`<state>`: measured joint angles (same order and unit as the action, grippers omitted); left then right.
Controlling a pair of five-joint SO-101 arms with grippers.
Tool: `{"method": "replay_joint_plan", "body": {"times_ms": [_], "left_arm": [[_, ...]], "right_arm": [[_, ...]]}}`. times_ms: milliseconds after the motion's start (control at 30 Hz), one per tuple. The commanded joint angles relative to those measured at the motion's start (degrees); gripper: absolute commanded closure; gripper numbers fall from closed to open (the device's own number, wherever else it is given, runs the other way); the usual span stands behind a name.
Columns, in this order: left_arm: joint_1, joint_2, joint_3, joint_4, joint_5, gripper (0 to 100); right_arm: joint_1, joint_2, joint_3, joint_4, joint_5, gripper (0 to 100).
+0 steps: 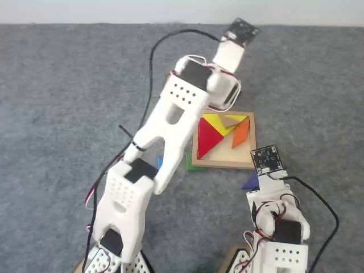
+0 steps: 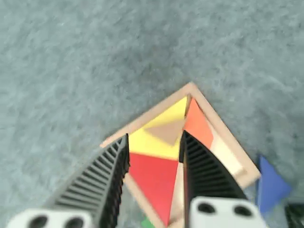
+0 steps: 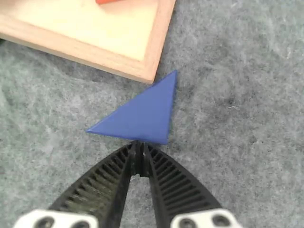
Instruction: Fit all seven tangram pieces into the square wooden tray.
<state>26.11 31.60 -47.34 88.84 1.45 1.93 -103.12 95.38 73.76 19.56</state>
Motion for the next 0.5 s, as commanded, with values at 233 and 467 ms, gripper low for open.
{"method": "replay_joint_plan", "body": {"times_ms": [233,467], "left_arm": [[-2.4,-34.7,60.7,-35.2,1.9,84],[1.4,-49.3,96.8,-65.8,-3.9,83]], "right_arm": [[0.5,-1.2,1.1,-0.3,-0.1,99.1],[0.5,-1.2,1.1,-0.3,-0.1,99.1]]}}
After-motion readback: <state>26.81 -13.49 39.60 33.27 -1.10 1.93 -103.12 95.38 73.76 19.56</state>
